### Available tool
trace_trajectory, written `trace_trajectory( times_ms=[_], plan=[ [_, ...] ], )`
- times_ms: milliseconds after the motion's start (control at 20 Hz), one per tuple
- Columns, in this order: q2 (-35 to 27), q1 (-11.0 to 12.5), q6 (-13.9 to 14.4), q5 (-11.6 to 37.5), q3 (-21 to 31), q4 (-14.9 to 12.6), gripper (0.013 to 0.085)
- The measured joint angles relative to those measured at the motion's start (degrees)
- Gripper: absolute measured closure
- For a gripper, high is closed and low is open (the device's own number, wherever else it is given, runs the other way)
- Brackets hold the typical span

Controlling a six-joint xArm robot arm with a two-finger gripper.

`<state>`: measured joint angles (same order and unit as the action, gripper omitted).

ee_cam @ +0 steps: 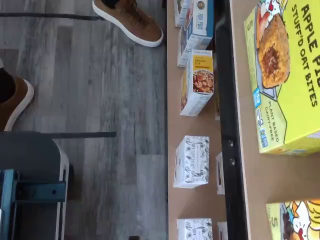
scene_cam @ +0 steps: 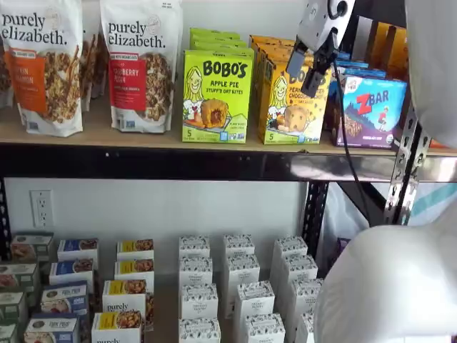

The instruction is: Pick up the orange box on the top shelf, the fifth box from the left

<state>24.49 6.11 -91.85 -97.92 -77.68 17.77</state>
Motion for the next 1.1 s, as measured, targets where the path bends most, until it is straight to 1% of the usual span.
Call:
trace_trajectory(
  times_ms=[100,150,350,450,700,800,850,1000,1100],
  plan=[
    [-1.75,0.8,-0.18,-3.42,-1.99,1.81,0.013],
    [-2.25,0.92,-0.17,-4.29,-2.47,2.34,0.013],
    [-2.4,0.86,0.03,-4.35,-2.64,3.07,0.013],
    [-2.26,1.03,0.07,-4.02,-2.47,3.93,0.013],
    [-2.43,2.83,0.01,-5.13,-3.35,8.95,0.013],
    [-1.79,3.59,-0.03,-4.33,-3.08,10.76,0.013],
    [-1.41,3.78,-0.03,-3.64,-2.86,11.21,0.013],
    [-0.25,4.15,-0.08,-0.99,-1.84,12.1,0.013],
    [0.89,4.11,-0.08,2.17,-0.48,12.51,0.013]
  ],
)
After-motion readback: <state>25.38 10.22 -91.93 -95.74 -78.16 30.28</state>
